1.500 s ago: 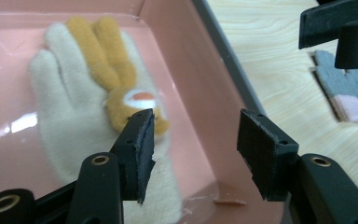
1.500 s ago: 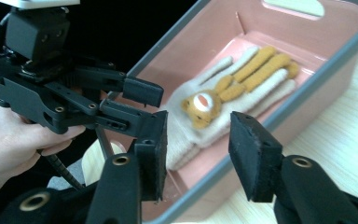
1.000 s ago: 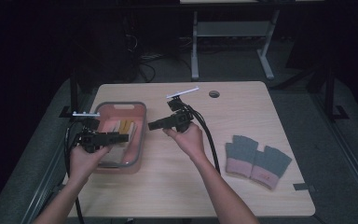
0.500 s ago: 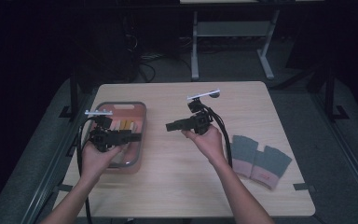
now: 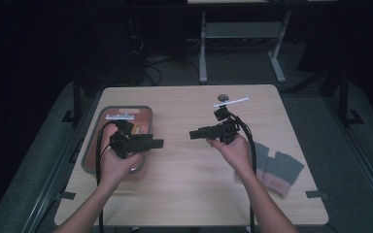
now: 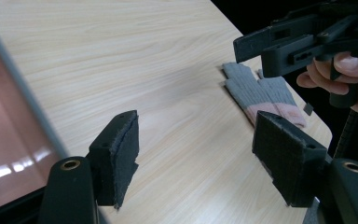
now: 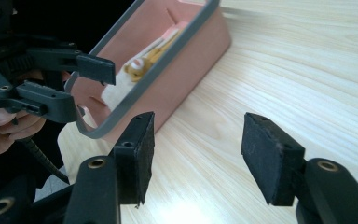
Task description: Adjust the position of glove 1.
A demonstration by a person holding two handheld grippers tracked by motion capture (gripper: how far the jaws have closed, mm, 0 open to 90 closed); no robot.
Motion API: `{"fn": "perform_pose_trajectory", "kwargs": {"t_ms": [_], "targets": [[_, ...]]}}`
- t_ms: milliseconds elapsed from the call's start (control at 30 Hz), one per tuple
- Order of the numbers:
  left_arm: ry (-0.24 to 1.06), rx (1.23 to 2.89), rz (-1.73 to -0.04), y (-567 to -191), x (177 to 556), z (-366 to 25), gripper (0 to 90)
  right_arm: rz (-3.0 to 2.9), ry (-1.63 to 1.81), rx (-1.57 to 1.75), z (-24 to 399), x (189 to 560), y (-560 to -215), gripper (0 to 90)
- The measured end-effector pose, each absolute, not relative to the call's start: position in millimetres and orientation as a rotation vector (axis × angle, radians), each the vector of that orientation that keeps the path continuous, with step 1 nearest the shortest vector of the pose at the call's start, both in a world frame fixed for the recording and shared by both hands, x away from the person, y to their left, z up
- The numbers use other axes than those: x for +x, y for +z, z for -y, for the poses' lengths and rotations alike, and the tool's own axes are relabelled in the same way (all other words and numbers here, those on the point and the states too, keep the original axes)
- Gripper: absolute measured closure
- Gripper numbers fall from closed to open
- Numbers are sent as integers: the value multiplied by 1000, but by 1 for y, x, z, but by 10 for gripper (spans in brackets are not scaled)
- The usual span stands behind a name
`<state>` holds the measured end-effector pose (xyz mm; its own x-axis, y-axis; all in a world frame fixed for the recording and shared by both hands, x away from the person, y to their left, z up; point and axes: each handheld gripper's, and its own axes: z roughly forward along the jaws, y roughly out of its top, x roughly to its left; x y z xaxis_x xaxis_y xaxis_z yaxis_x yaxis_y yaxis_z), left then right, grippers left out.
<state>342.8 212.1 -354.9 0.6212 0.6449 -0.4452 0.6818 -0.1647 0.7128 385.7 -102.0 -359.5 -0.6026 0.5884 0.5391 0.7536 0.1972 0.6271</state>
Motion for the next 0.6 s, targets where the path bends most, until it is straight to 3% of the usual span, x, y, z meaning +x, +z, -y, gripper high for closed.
{"fn": "perform_pose_trajectory", "kwargs": {"t_ms": [600], "targets": [[-95,1882,-955,-361,338,-155,306,2330,-1369,-1403,171,361,-362,418]]}}
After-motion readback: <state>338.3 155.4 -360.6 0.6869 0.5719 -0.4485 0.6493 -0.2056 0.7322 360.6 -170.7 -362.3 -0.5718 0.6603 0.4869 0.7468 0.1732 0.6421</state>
